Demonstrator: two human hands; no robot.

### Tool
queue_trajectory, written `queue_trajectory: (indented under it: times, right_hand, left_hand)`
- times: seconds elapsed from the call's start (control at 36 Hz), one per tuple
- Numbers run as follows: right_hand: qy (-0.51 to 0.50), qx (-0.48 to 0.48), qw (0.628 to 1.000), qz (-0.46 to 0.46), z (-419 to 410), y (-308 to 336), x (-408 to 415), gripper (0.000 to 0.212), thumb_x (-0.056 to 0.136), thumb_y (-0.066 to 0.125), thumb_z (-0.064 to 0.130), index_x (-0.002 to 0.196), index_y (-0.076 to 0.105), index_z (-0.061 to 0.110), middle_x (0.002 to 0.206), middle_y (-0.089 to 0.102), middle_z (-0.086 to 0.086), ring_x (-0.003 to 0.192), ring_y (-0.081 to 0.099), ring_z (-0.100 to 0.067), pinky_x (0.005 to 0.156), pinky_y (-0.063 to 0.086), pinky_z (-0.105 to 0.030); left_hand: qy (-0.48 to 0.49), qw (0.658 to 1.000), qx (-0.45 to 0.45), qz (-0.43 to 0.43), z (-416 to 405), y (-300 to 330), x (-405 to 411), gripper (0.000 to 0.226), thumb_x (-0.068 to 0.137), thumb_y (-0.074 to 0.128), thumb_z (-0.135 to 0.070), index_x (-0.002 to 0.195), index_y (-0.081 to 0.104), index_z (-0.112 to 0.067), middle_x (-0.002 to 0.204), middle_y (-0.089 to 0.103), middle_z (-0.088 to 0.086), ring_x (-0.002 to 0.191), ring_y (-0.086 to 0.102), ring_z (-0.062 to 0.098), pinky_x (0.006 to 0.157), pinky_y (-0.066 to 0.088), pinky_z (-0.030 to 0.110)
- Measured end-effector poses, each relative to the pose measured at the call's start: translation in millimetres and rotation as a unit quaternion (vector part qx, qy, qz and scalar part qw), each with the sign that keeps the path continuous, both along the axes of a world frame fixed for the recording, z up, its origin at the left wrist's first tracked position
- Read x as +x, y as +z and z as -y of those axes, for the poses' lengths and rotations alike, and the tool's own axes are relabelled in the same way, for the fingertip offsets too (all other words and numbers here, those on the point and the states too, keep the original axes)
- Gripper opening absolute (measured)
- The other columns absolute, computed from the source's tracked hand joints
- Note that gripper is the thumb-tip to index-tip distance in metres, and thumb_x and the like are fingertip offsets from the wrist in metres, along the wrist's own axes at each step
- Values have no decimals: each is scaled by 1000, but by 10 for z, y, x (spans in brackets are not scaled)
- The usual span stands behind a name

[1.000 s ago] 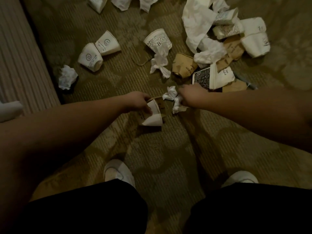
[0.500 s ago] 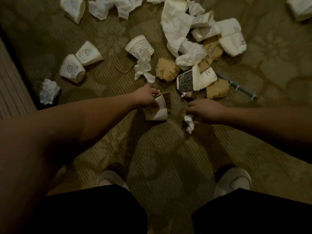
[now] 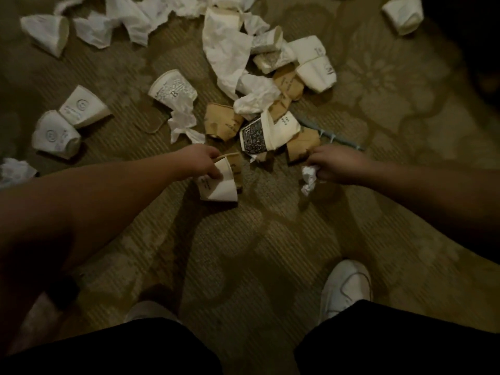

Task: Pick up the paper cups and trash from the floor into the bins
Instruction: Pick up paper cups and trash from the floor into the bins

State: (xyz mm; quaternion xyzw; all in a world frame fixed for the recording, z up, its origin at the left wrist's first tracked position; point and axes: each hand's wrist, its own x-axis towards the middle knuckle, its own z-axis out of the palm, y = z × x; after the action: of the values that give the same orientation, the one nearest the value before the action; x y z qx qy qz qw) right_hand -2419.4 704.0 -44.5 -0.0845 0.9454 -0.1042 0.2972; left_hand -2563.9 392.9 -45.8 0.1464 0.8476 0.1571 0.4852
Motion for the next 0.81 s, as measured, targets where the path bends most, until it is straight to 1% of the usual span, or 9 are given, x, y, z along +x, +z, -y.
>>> queue_trajectory:
  times: [0.11,0.19,0.31,0.36,0.44,0.53,0.64,0.75,0.81]
  right_hand:
    - [-94,-2,995,-13,-270,17,-102,36,84,66,10,119,69,12,121,62,-10,108,58,-29,79,45,-33]
    - [-179,7,984,-14,-477,-29,-184,31,85,66,14,117,70,11,119,59,-13,110,56,-32,88,47,-40]
    - [-240,45,969,30,-699,-122,-326,38,88,68,27,124,66,14,131,52,-13,121,51,-31,98,44,-39]
    - [-250,52,965,58,-702,-152,-386,41,90,66,31,127,63,14,131,50,-13,118,51,-30,91,46,-37]
    - [-287,35,954,80,-640,-196,-474,39,91,66,36,126,61,19,123,53,-12,100,57,-28,69,51,-34]
    - [-315,36,944,92,-578,-210,-531,32,90,66,34,118,64,19,103,60,-8,86,61,-26,59,52,-33]
    - [-324,58,942,68,-537,-252,-547,23,83,69,36,98,70,19,79,63,-3,74,61,-21,58,50,-31]
    - [-329,67,937,98,-480,-218,-549,19,85,68,34,96,65,19,82,60,-4,75,55,-19,57,41,-29]
    - [-329,76,934,116,-485,-198,-551,24,86,68,37,101,65,19,88,61,-5,79,56,-21,60,44,-29]
  left_hand:
    - [54,996,47,45,-60,30,-61,41,76,83,-14,113,67,-22,107,69,0,97,63,16,86,53,35]
    - [104,988,79,78,-115,57,-109,38,77,81,-8,110,68,-23,109,71,2,103,65,21,97,52,43]
    - [171,967,130,141,-202,121,-120,37,81,71,4,102,67,-26,109,72,3,105,66,23,97,51,43]
    - [186,959,147,158,-233,136,-123,41,81,69,6,104,67,-28,111,73,4,107,66,24,97,52,43]
    - [215,949,158,168,-256,147,-136,42,81,69,7,107,67,-26,113,72,4,108,66,24,93,53,39]
    - [229,944,161,172,-266,169,-137,41,82,69,6,112,65,-23,115,71,5,107,66,24,90,54,38]
    - [243,941,160,171,-269,168,-139,44,83,69,5,119,64,-19,117,70,6,107,66,26,92,54,40]
    - [247,940,162,170,-280,153,-147,41,83,69,5,116,65,-19,114,71,6,107,66,26,96,53,42]
    - [252,938,164,172,-291,143,-165,40,82,69,5,114,66,-19,114,71,6,106,66,25,96,53,43]
